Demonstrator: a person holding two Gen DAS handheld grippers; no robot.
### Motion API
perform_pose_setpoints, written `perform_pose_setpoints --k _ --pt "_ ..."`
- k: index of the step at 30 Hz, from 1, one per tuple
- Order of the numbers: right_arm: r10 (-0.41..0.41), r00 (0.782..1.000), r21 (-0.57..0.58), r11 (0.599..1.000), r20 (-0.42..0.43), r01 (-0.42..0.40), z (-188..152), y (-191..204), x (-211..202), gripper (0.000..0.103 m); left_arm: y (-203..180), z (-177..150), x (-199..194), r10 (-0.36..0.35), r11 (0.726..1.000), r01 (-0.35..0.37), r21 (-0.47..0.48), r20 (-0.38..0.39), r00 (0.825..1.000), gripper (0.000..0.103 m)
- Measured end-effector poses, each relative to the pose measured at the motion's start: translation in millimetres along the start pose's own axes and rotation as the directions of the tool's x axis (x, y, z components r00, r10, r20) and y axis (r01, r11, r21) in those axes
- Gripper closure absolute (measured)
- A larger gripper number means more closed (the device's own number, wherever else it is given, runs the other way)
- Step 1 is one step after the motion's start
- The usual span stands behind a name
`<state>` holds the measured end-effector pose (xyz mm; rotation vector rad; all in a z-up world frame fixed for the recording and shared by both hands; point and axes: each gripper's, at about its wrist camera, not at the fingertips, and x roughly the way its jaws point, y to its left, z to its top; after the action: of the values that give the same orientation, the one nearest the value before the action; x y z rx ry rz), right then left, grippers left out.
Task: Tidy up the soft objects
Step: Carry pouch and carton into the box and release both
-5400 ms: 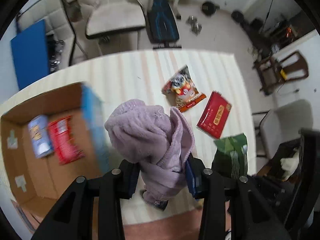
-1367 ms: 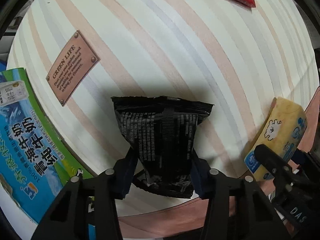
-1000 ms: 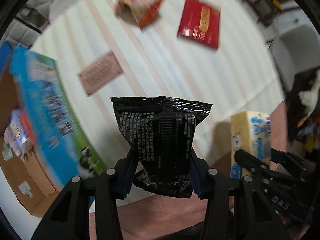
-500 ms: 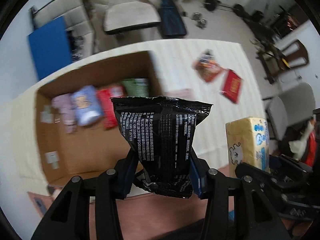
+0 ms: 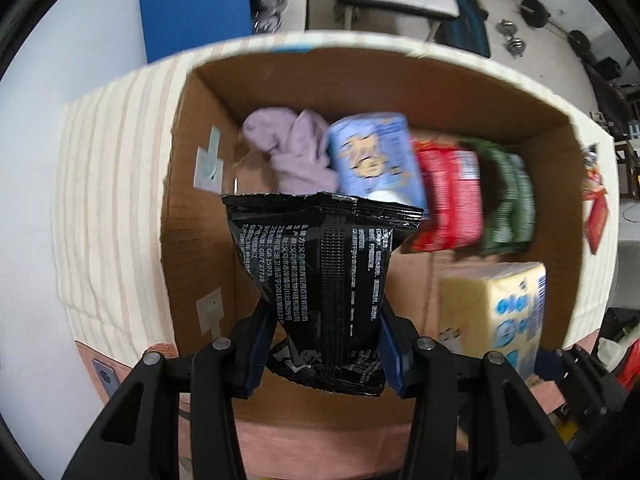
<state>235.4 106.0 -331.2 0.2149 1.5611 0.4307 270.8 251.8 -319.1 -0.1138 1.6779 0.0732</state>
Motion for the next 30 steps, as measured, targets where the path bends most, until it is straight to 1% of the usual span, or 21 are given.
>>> perform_pose_setpoints --k 4,7,9,11,12,13,14,15,16,17,19,20,21,22,24,26,30 --pt "-0.036 0.999 -0.030 0.999 -0.040 0.034 4.9 13.5 38.2 0.037 14.6 4.8 20.6 -0.011 1.000 0.010 -0.016 -0.049 0.999 0.059" --pt "-0.049 0.997 -0.033 0.998 -0.061 0.047 8.9 15.6 58.3 0.037 19.2 5.1 28.3 0.003 1.000 -0.005 -0.020 -0.071 0.997 0.058" --pt "-0.047 0.996 -0.040 0.998 -0.076 0.044 9.5 17.7 69.1 0.036 22.2 4.8 33.9 0.011 1.000 -0.013 -0.021 -0.101 0.995 0.056" --pt "-0.030 0.994 -0.048 0.999 -0.101 0.025 11.9 18.6 80.0 0.034 24.4 3.5 39.3 0.013 1.000 -0.016 -0.024 -0.135 0.991 0.055" --pt "-0.036 0.993 -0.055 0.998 -0.111 0.030 12.2 18.6 84.1 0.033 24.7 2.5 40.3 0.015 1.000 -0.018 -0.021 -0.140 0.990 0.055" --pt "-0.036 0.993 -0.055 0.998 -0.114 0.030 13.3 18.6 86.7 0.028 23.9 1.1 39.6 0.020 1.000 -0.022 -0.014 -0.141 0.990 0.050" --pt "-0.032 0.992 -0.054 0.998 -0.123 0.026 13.0 17.5 87.7 0.023 22.8 -0.7 37.9 0.031 0.999 -0.032 -0.004 -0.135 0.990 0.045" --pt "-0.030 0.991 -0.049 0.999 -0.132 0.024 12.9 15.6 87.9 0.013 22.4 -2.8 36.4 0.037 0.999 -0.037 0.005 -0.125 0.991 0.043" --pt "-0.027 0.991 -0.046 0.999 -0.132 0.021 13.0 14.9 87.4 0.010 21.3 -4.6 33.1 0.042 0.999 -0.041 0.011 -0.115 0.992 0.035" --pt "-0.028 0.991 -0.050 0.999 -0.131 0.021 13.3 14.9 86.8 0.010 20.1 -6.1 30.3 0.043 0.999 -0.042 0.011 -0.107 0.993 0.032" --pt "-0.043 0.990 -0.051 0.998 -0.131 0.037 15.5 9.8 81.1 0.010 18.1 -10.9 22.5 0.027 1.000 -0.026 0.011 -0.087 0.996 0.030" --pt "-0.051 0.990 -0.054 0.998 -0.128 0.044 15.3 8.9 78.4 0.010 17.4 -12.9 19.8 0.022 1.000 -0.021 0.010 -0.083 0.996 0.022" --pt "-0.065 0.990 -0.056 0.997 -0.126 0.059 16.4 7.3 75.4 0.006 17.5 -14.9 16.2 0.015 1.000 -0.014 0.005 -0.074 0.997 0.016" --pt "-0.079 0.990 -0.051 0.996 -0.120 0.073 17.5 0.5 65.5 0.000 17.2 -17.8 12.4 0.008 1.000 -0.008 0.002 -0.063 0.998 0.009" --pt "-0.100 0.990 -0.055 0.994 -0.101 0.095 12.7 -5.1 51.8 0.000 17.5 -25.2 5.3 -0.010 1.000 0.010 -0.008 -0.043 0.999 0.008" --pt "-0.149 0.986 -0.073 0.987 -0.074 0.143 11.1 -3.0 39.6 0.000 17.1 -26.9 -0.6 -0.033 0.999 0.032 -0.022 -0.030 0.999 0.008" --pt "-0.226 0.973 -0.093 0.971 -0.042 0.221 4.4 -8.9 20.0 0.000 14.8 -38.0 -18.7 -0.020 0.999 0.021 -0.047 0.034 0.999 0.008"
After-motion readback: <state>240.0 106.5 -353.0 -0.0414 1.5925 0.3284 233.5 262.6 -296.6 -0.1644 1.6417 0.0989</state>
